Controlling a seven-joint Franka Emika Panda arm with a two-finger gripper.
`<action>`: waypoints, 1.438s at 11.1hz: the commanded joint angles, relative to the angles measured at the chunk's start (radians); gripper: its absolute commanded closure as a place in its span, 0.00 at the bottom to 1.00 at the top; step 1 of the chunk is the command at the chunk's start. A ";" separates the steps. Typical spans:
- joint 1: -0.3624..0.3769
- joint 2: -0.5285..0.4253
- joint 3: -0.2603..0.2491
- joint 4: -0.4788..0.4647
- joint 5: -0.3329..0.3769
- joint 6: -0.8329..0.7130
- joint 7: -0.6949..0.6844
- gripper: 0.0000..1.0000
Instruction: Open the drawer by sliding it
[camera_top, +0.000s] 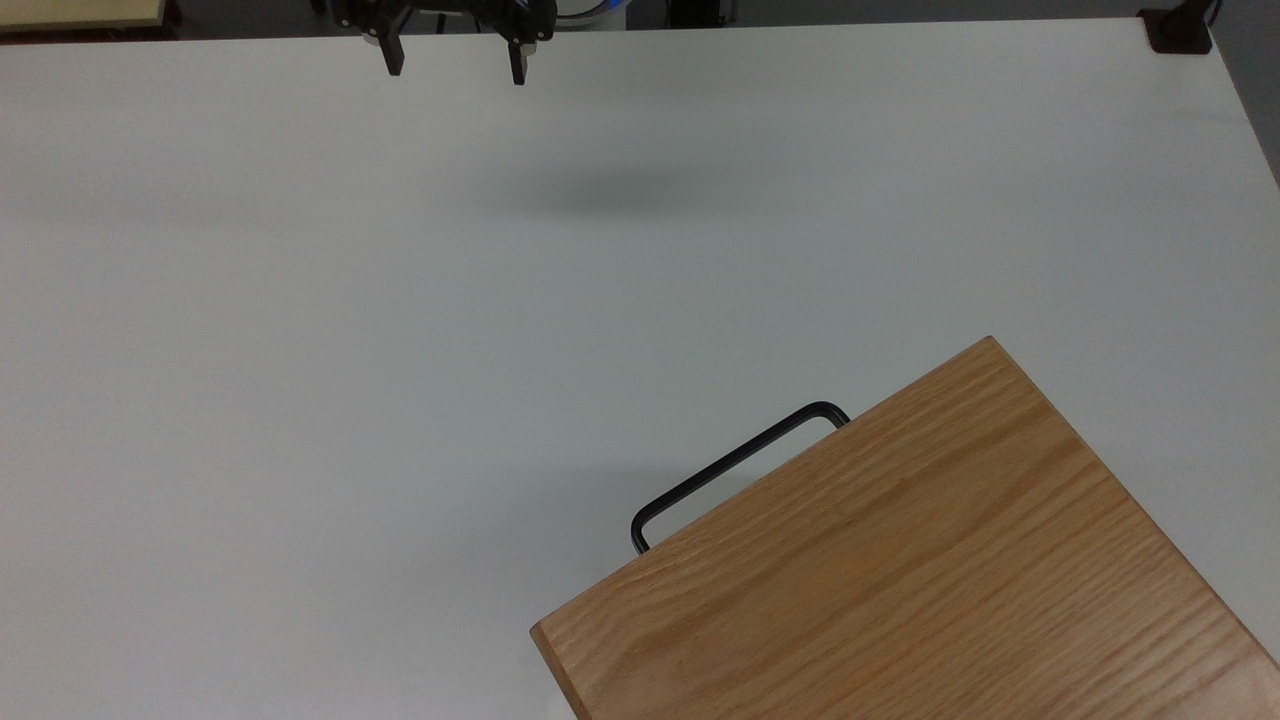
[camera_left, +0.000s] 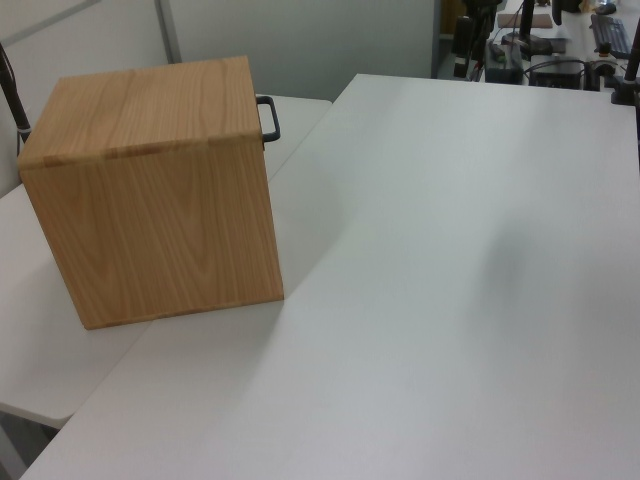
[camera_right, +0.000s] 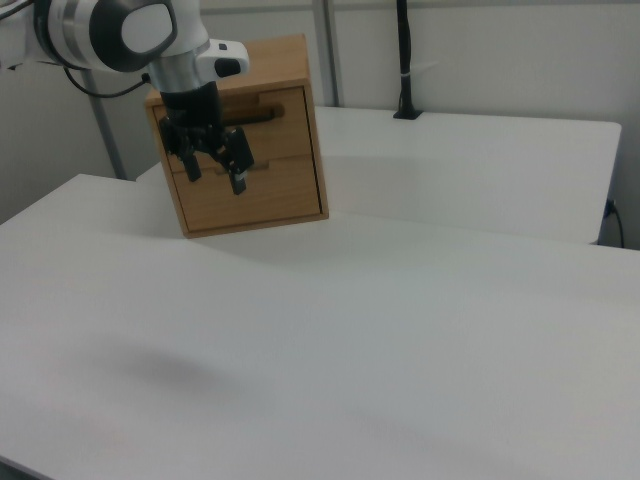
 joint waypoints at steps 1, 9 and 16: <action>-0.001 -0.007 -0.008 -0.008 -0.003 0.012 -0.081 0.00; -0.018 0.042 -0.017 0.027 0.133 0.100 0.057 0.00; 0.075 0.244 -0.028 0.028 0.476 0.662 0.751 0.00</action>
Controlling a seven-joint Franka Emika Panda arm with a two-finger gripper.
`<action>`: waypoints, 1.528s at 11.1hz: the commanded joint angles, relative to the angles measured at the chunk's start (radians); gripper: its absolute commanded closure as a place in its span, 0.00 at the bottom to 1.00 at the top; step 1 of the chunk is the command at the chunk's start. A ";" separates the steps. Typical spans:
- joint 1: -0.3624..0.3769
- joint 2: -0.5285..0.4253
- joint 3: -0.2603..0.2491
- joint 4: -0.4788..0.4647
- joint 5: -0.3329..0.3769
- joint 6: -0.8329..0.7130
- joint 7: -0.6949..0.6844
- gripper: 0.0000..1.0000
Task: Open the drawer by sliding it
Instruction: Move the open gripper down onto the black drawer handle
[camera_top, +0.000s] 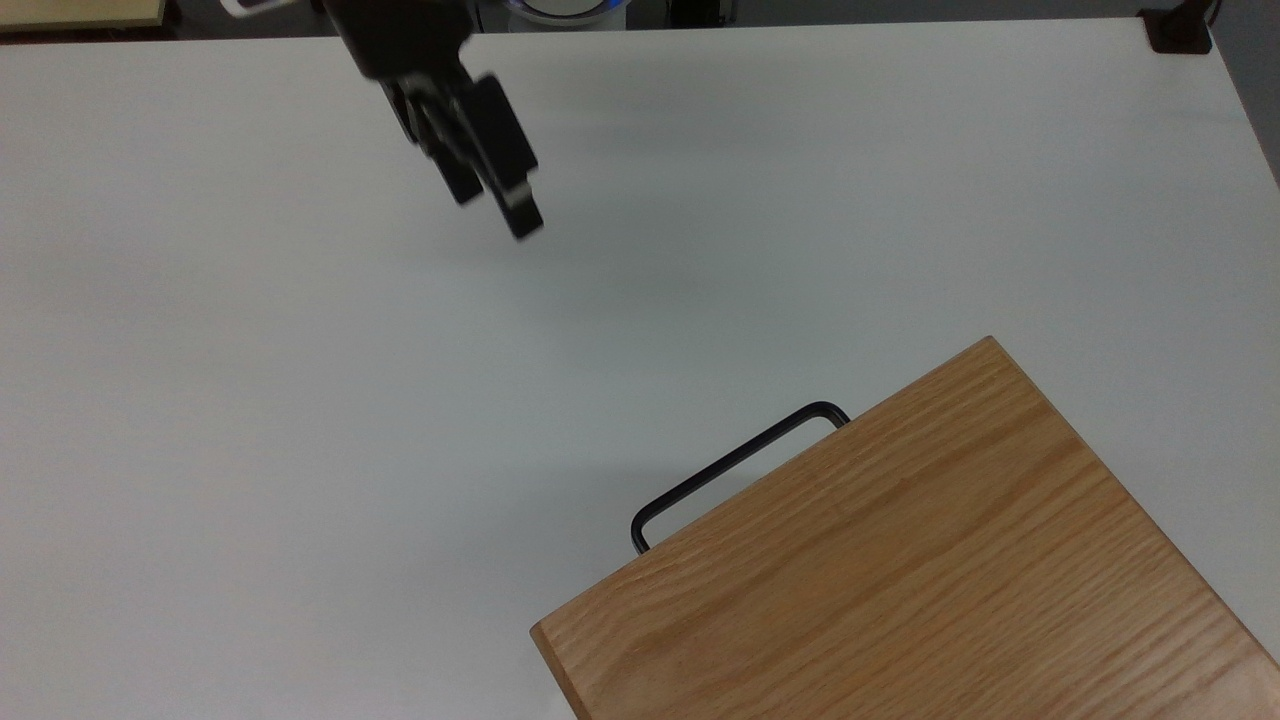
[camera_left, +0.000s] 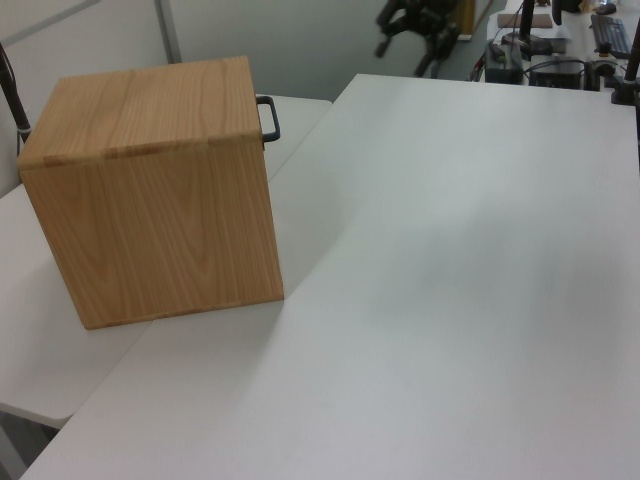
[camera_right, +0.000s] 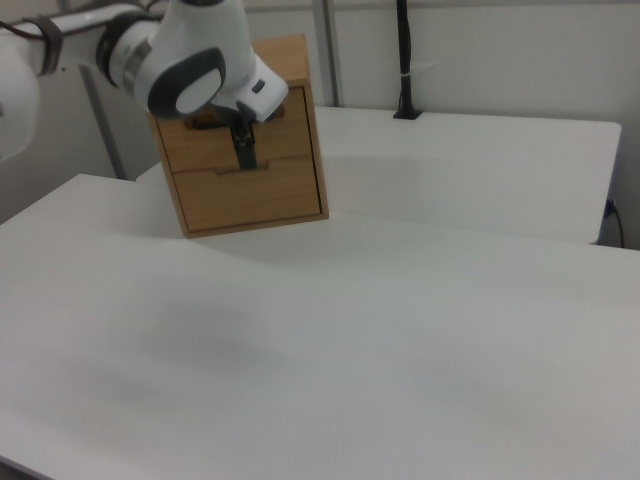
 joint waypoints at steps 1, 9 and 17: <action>0.105 0.139 -0.006 0.015 0.043 0.289 0.166 0.01; 0.183 0.330 0.043 0.208 0.054 0.507 0.186 0.16; 0.191 0.411 0.085 0.292 0.045 0.576 0.174 0.66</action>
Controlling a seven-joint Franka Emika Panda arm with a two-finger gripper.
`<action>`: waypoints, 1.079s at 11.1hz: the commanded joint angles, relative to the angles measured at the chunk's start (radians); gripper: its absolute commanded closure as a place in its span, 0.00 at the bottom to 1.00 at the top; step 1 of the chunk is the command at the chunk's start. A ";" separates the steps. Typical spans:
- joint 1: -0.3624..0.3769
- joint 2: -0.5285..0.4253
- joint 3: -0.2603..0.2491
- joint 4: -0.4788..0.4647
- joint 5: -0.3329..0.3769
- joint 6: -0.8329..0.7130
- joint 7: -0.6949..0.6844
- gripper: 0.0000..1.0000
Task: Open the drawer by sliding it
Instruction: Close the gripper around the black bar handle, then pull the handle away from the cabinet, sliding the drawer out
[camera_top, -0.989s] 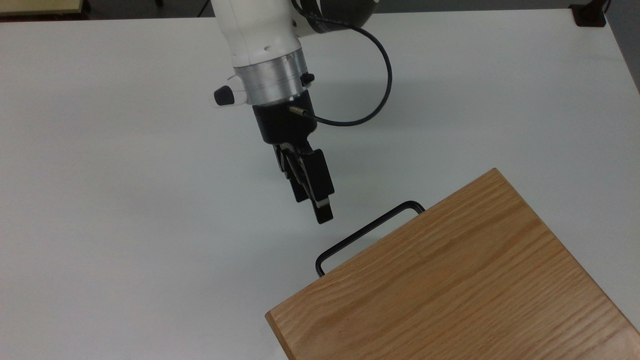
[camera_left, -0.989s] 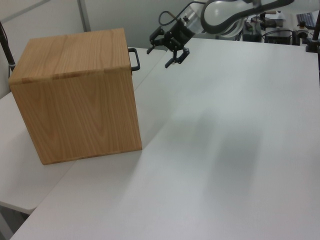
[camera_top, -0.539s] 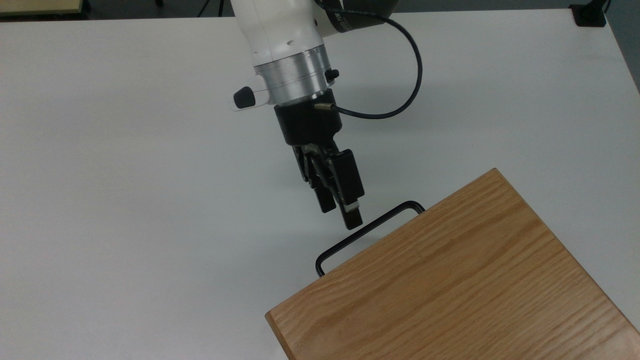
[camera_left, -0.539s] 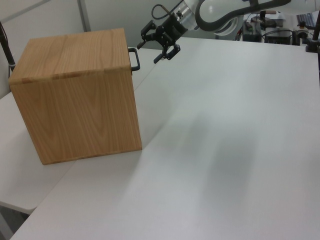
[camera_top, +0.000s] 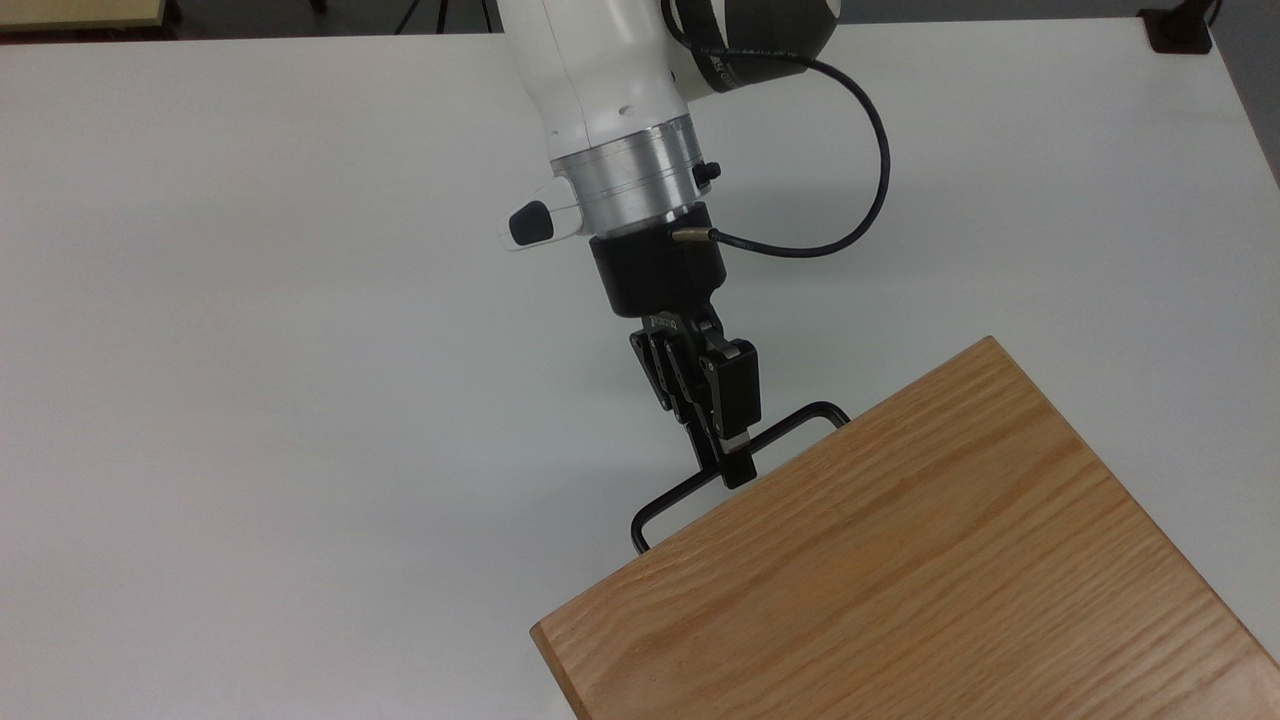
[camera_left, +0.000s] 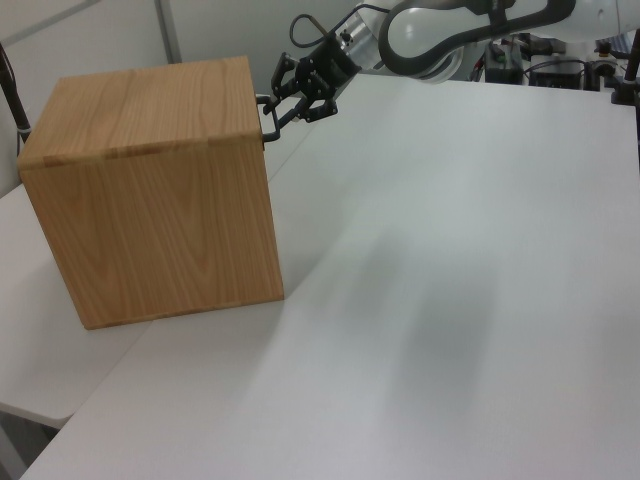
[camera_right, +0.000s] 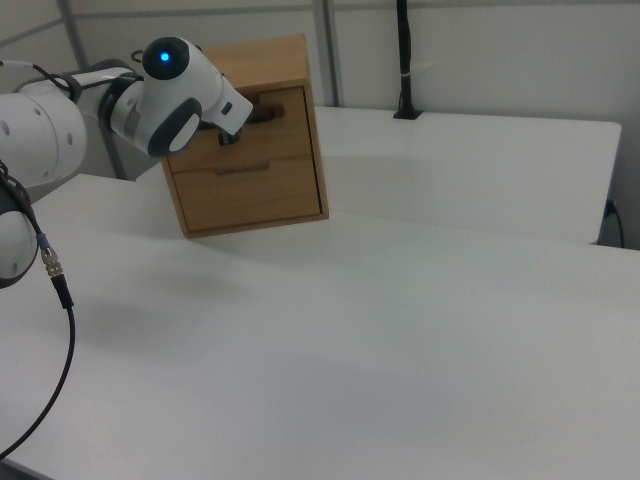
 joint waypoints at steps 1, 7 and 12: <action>0.010 0.029 -0.003 0.025 0.007 0.018 -0.009 0.78; -0.005 -0.074 -0.001 -0.058 -0.024 -0.031 -0.012 1.00; -0.051 -0.152 -0.001 -0.096 -0.024 -0.167 -0.086 1.00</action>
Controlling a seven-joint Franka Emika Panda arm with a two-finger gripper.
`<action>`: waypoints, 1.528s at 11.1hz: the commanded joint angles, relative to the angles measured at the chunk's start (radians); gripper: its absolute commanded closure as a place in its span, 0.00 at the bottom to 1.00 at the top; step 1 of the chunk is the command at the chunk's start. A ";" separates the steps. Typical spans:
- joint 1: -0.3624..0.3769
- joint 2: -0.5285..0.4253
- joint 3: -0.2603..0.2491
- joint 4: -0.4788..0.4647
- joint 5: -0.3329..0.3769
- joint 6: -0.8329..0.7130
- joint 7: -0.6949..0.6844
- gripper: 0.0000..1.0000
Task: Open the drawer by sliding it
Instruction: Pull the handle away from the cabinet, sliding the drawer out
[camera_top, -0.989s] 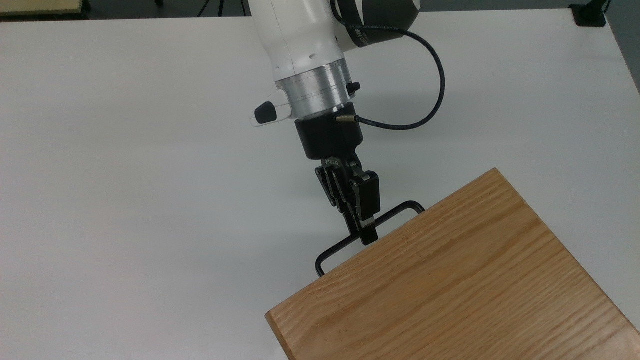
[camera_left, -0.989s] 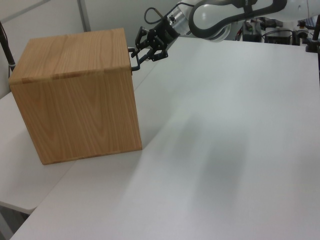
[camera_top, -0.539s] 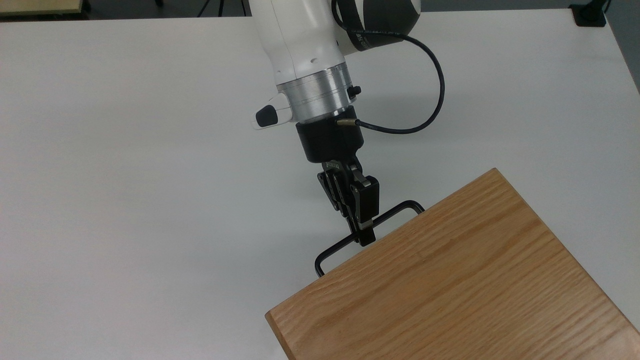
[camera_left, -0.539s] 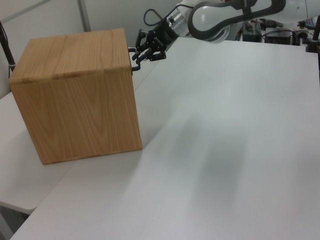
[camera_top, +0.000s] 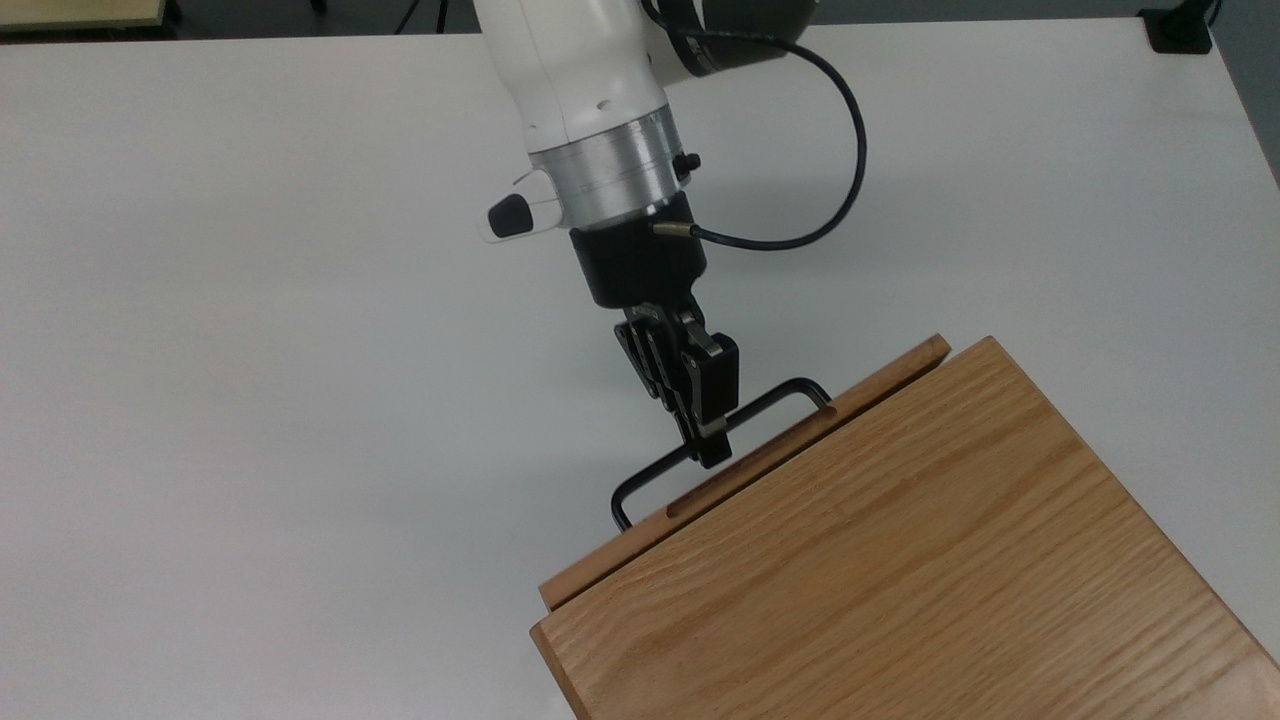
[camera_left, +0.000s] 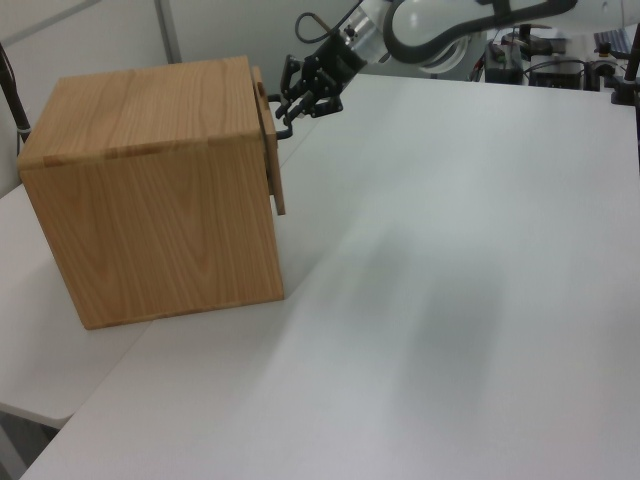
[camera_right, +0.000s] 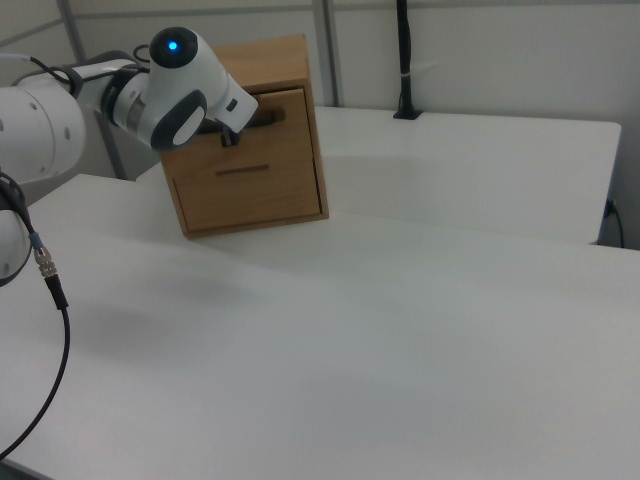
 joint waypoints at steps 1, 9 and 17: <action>-0.027 -0.121 -0.004 -0.075 -0.010 -0.098 -0.091 1.00; -0.102 -0.201 -0.019 -0.107 -0.008 -0.386 -0.327 1.00; -0.156 -0.248 -0.044 -0.101 -0.008 -0.642 -0.539 1.00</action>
